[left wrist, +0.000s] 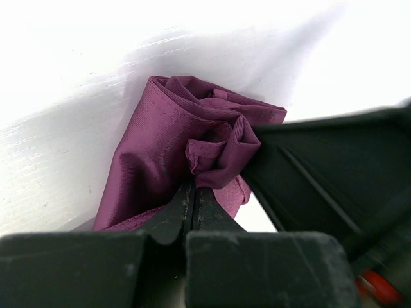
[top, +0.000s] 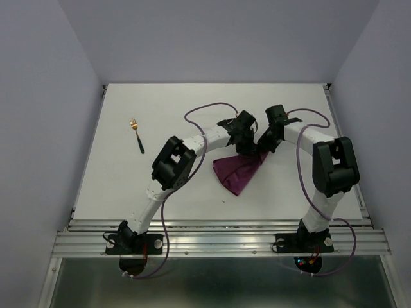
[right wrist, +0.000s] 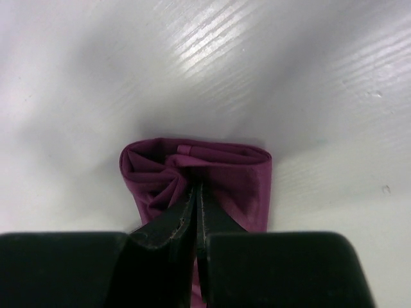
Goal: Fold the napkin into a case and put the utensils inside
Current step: Fold the 2/3-rectangle-folded napkin at the center of the board.
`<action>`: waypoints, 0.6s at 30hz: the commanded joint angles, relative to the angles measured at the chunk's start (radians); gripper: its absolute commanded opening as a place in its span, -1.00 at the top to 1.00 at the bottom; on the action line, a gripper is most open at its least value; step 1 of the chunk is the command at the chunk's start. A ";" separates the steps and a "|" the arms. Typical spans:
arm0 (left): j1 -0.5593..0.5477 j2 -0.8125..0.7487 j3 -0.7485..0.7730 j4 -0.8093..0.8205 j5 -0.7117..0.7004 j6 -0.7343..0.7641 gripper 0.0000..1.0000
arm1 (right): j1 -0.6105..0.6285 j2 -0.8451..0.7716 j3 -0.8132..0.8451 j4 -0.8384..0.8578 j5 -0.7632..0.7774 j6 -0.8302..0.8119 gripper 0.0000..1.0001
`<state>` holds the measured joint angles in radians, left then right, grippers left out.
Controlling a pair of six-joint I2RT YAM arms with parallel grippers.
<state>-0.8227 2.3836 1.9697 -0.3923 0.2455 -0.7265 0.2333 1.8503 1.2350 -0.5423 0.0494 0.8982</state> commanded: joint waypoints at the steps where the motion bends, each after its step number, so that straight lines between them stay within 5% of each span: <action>1: -0.006 -0.027 -0.017 -0.002 0.008 0.036 1.00 | -0.022 -0.108 -0.008 -0.027 0.023 0.010 0.84; 18: -0.003 -0.017 0.058 -0.045 0.015 0.072 1.00 | -0.103 -0.154 -0.108 0.033 -0.040 -0.157 0.84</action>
<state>-0.8227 2.3836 1.9808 -0.4084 0.2558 -0.6811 0.1257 1.7493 1.1496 -0.5560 0.0383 0.7971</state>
